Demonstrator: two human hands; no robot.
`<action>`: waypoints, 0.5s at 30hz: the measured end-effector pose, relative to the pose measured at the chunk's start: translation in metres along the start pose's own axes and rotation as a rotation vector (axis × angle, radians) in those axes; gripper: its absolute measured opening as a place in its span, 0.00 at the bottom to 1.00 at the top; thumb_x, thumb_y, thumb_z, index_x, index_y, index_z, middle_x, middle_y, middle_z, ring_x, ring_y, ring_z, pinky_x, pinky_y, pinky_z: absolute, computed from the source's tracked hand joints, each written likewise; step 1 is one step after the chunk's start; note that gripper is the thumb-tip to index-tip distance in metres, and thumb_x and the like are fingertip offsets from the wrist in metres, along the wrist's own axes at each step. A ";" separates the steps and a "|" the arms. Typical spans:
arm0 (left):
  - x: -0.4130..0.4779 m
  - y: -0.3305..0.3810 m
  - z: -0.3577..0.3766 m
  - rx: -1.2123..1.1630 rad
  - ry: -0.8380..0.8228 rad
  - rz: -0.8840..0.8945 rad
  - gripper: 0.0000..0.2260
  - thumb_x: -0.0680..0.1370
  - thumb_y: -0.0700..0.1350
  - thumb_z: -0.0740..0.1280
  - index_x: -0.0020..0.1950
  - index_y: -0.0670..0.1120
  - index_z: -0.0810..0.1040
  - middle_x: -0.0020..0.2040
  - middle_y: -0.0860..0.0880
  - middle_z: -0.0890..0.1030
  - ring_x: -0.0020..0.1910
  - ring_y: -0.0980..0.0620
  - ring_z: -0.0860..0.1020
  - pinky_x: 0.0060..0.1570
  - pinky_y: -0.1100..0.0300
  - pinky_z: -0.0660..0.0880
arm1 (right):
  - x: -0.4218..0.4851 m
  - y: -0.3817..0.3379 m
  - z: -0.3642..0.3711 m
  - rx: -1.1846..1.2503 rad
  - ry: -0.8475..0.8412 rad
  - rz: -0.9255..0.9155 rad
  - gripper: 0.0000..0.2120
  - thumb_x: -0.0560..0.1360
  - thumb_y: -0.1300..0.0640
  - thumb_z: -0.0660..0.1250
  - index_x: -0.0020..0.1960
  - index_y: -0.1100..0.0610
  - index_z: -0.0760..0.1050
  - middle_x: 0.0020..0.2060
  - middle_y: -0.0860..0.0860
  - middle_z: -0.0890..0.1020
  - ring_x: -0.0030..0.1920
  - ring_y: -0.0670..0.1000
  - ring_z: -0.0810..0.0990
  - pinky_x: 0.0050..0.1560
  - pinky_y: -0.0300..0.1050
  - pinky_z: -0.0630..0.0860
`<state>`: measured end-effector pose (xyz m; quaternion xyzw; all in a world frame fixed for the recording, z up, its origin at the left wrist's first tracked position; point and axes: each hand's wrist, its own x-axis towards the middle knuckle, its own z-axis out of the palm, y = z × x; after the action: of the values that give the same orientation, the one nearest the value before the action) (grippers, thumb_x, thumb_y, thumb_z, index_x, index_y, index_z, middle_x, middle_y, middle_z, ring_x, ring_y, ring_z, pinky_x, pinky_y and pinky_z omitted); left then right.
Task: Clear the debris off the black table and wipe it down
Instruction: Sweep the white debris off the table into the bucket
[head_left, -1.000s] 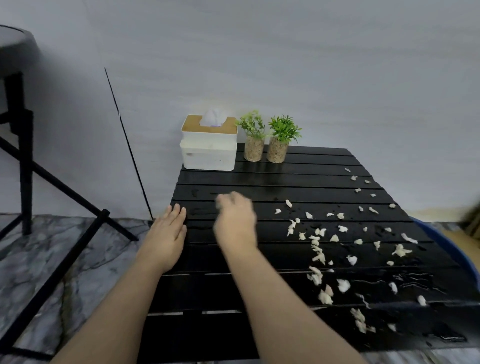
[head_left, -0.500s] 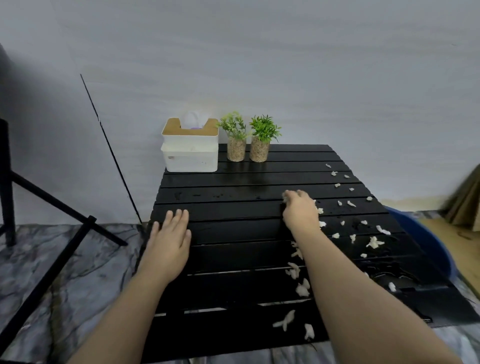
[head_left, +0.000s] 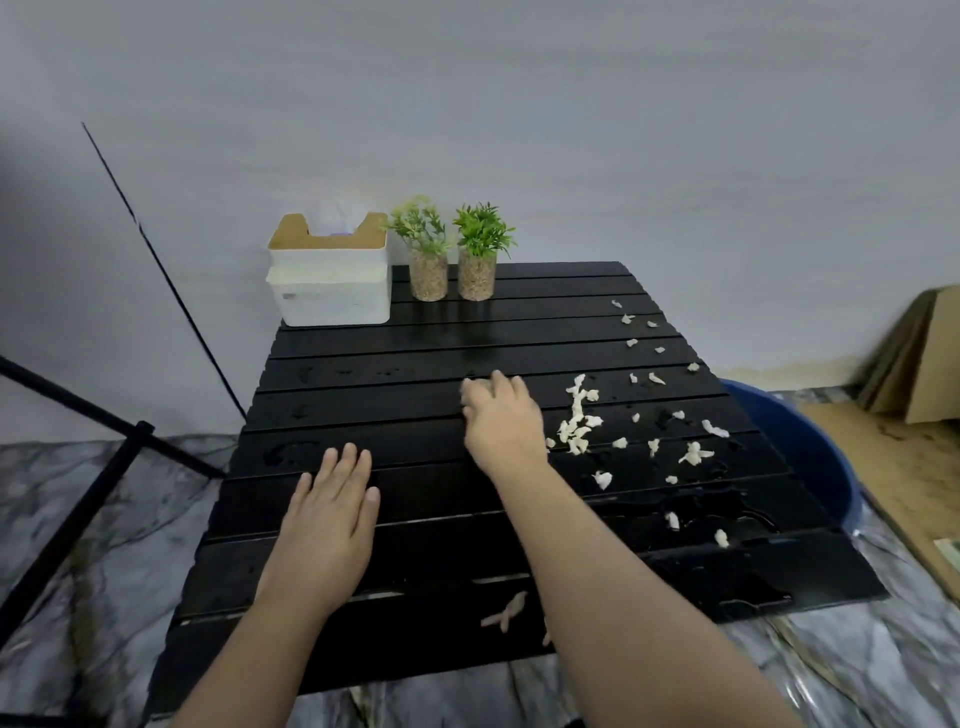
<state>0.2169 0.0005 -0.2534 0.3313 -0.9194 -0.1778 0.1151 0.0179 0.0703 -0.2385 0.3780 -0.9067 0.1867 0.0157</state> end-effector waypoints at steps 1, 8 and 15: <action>0.000 -0.001 0.001 0.000 0.000 0.001 0.23 0.80 0.53 0.44 0.75 0.50 0.51 0.77 0.55 0.50 0.70 0.64 0.40 0.71 0.61 0.38 | 0.003 0.014 -0.004 -0.010 0.016 0.055 0.13 0.77 0.58 0.57 0.61 0.52 0.70 0.68 0.57 0.67 0.68 0.59 0.61 0.64 0.55 0.63; 0.001 0.000 -0.003 -0.039 -0.031 -0.013 0.23 0.80 0.52 0.44 0.75 0.50 0.52 0.77 0.54 0.50 0.72 0.63 0.42 0.71 0.61 0.38 | 0.007 0.027 -0.062 0.298 0.063 0.127 0.18 0.77 0.66 0.56 0.66 0.58 0.71 0.70 0.59 0.67 0.69 0.59 0.65 0.66 0.52 0.66; -0.036 0.013 -0.021 -0.265 0.093 -0.049 0.21 0.81 0.49 0.49 0.73 0.47 0.58 0.75 0.51 0.58 0.72 0.62 0.48 0.71 0.62 0.42 | -0.115 -0.013 -0.111 0.513 0.131 -0.102 0.18 0.78 0.62 0.60 0.66 0.54 0.71 0.68 0.53 0.70 0.69 0.50 0.65 0.70 0.40 0.59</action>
<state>0.2436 0.0278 -0.2324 0.3435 -0.8732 -0.2850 0.1960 0.0969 0.1792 -0.1508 0.4019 -0.8065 0.4336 -0.0126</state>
